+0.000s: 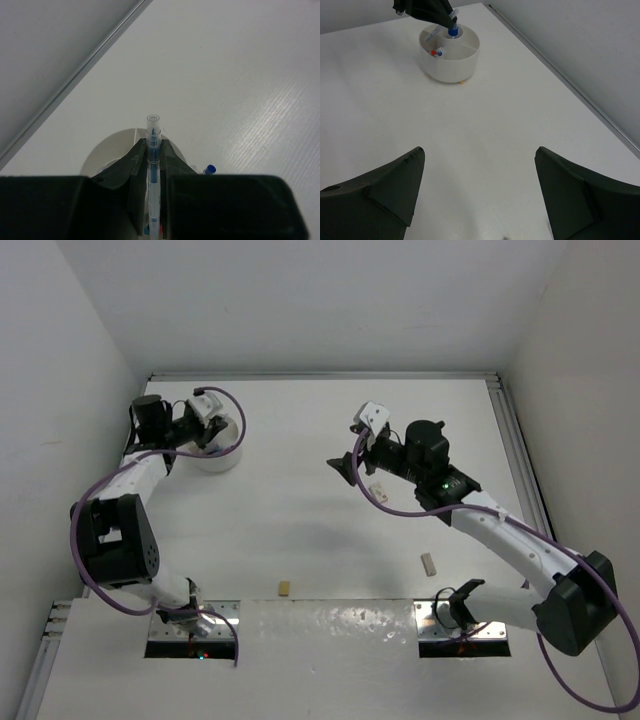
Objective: Sort the stationery into containers
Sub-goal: Place the pen in the storage box.
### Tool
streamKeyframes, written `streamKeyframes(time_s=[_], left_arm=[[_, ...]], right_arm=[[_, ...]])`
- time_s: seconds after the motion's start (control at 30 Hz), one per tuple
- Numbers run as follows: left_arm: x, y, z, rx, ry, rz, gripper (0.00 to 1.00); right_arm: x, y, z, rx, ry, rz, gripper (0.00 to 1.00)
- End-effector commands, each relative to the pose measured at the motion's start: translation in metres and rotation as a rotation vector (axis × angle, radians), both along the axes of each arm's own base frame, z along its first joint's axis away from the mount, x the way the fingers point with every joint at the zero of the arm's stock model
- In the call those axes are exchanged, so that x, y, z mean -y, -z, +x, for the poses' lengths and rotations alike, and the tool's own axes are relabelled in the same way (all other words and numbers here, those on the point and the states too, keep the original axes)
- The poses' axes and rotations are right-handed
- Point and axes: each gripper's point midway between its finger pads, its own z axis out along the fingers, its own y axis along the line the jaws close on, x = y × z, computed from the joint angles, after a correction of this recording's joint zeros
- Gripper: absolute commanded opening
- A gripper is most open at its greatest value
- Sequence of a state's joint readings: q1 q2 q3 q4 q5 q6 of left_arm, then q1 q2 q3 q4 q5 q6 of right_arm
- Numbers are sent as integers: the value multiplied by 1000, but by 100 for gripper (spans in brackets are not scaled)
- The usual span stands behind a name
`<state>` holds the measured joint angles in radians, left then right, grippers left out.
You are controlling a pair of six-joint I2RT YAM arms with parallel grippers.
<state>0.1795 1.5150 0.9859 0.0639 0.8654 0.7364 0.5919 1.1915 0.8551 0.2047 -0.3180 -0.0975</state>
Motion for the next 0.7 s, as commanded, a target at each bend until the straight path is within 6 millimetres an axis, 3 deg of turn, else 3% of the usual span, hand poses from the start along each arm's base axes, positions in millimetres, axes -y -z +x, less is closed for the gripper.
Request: streamKeyframes(time_s=[0.0, 0.2, 0.43, 0.57, 0.6, 0.67], left_arm=[[-9, -20, -3, 99, 38, -3, 0], [-2, -18, -18, 159, 129, -49, 0], [-2, 2, -29, 158, 129, -86, 0], [-7, 12, -26, 164, 80, -79, 0], [-9, 8, -23, 188, 66, -75, 1], [-14, 9, -22, 178, 31, -92, 12]], right_arm=[[0, -20, -2, 41, -3, 9, 89], [-2, -30, 1, 38, 1, -28, 89], [-7, -41, 6, 41, -7, -64, 89], [-7, -46, 7, 41, -5, -79, 89], [-7, -46, 8, 43, -3, -84, 89], [-8, -47, 7, 40, -6, -92, 89]])
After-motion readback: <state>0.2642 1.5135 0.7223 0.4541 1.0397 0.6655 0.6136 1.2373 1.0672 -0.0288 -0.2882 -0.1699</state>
